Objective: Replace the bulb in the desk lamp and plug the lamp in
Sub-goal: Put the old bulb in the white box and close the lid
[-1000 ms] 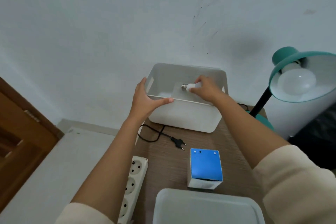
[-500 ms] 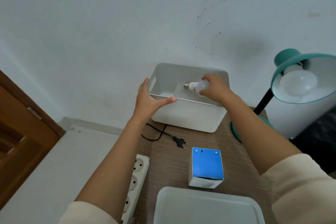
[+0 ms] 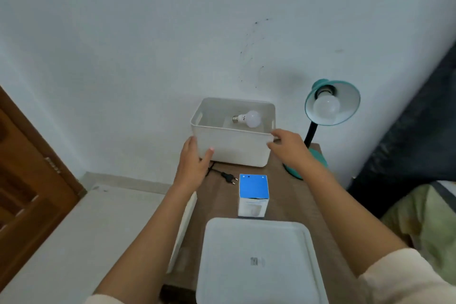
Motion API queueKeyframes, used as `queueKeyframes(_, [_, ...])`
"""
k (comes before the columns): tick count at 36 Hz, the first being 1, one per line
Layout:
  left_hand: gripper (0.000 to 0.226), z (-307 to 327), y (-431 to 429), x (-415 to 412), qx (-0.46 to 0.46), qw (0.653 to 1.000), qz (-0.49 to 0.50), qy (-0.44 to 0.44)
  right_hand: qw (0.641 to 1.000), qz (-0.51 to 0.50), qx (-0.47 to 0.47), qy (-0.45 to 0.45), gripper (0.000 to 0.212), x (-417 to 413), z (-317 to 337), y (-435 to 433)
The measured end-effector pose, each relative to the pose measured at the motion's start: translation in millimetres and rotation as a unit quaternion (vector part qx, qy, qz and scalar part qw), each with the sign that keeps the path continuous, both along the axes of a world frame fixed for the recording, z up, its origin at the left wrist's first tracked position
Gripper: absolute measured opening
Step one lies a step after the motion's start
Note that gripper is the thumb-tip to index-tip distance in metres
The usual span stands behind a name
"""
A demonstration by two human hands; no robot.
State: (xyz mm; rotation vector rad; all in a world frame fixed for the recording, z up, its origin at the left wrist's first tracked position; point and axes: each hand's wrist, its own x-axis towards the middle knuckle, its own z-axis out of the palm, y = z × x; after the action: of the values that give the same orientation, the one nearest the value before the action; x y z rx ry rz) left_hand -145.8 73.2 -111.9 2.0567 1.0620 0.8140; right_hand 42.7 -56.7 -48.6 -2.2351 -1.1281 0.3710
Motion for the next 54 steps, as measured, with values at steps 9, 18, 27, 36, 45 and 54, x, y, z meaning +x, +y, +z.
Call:
queueKeyframes(9, [0.063, -70, -146, -73, -0.008, 0.996, -0.03, 0.086, 0.996, -0.084, -0.022, 0.025, 0.042, -74, -81, -153])
queueKeyframes(18, [0.077, -123, -193, -114, -0.063, 0.981, 0.01, 0.181, 0.989, -0.12, -0.062, 0.057, 0.054, -108, -165, -214])
queueKeyframes(27, [0.078, -127, -199, -92, -0.068, 0.981, 0.05, 0.172, 0.991, -0.136, -0.008, 0.017, 0.057, -121, -188, -210])
queueKeyframes(36, [0.071, -122, -200, -96, -0.123, 0.986, 0.041, 0.101, 0.98, -0.184, 0.053, 0.05, 0.052, -125, -193, -206])
queueKeyframes(45, [0.072, -94, -211, -100, -0.128, 0.992, 0.004, 0.02, 0.961, -0.225, 0.153, 0.041, 0.052, -129, -171, -226])
queueKeyframes(54, [0.064, -4, -140, -70, -0.04, 0.999, 0.02, -0.012, 0.952, -0.193, 0.235, 0.022, 0.043, -96, -75, -151])
